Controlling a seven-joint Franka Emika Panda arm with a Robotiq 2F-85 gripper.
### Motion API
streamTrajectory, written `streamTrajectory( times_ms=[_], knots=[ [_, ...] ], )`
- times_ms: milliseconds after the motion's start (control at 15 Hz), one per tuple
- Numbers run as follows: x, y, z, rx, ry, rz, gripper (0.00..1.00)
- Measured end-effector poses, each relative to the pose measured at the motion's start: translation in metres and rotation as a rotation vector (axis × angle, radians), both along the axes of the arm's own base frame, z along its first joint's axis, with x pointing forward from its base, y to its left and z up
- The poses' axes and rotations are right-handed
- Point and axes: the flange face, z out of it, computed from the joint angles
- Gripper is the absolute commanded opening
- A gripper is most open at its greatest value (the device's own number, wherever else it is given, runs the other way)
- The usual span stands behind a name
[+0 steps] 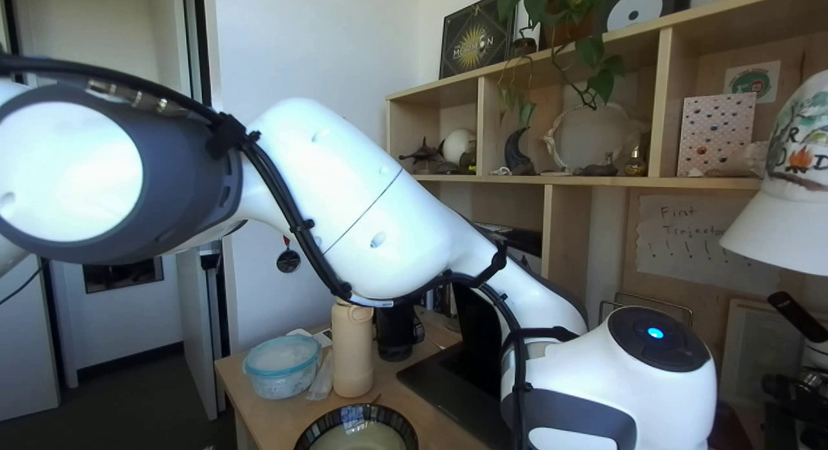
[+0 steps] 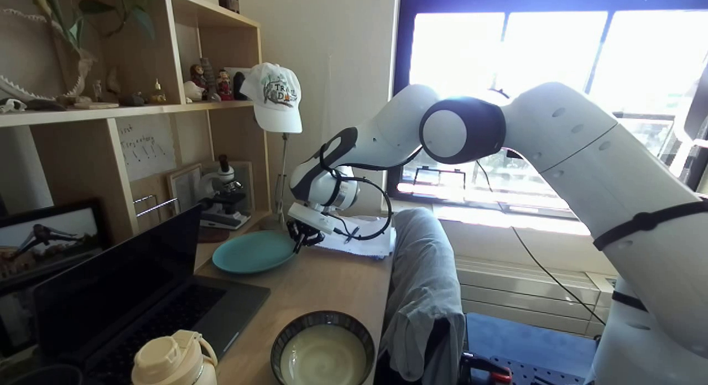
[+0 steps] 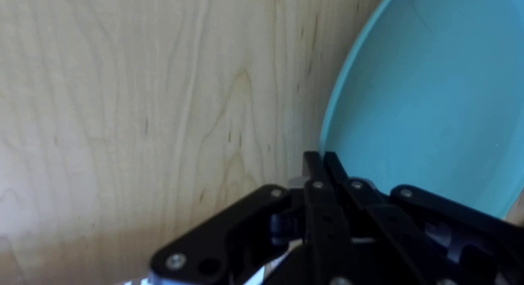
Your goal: Move the blue plate to the right of the laptop
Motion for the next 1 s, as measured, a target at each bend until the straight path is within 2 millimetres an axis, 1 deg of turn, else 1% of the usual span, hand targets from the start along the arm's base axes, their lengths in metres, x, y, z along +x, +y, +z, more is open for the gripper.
streamTrajectory(
  times_ms=[67,133,200,400,533,600,667,733,1000],
  knots=[
    [0.0002,-0.0001,-0.0009,-0.005,-0.003,-0.002,0.29],
    [0.0005,0.0,-0.0017,-0.01,-0.005,-0.004,0.31],
    [0.0009,0.0005,-0.0026,-0.014,-0.007,-0.005,0.37],
    [0.0016,0.0026,-0.0047,-0.014,-0.005,-0.002,0.61],
    [0.0018,0.003,-0.0048,-0.014,-0.005,-0.002,0.74],
    [0.0019,0.0031,-0.0048,-0.014,-0.005,-0.002,0.83],
    [0.0021,0.0032,-0.0046,-0.014,-0.005,-0.001,0.9],
    [0.0023,0.0032,-0.0043,-0.015,-0.006,-0.001,0.99],
    [0.0048,0.0043,0.0016,-0.026,-0.009,0.01,1.0]
  ],
)
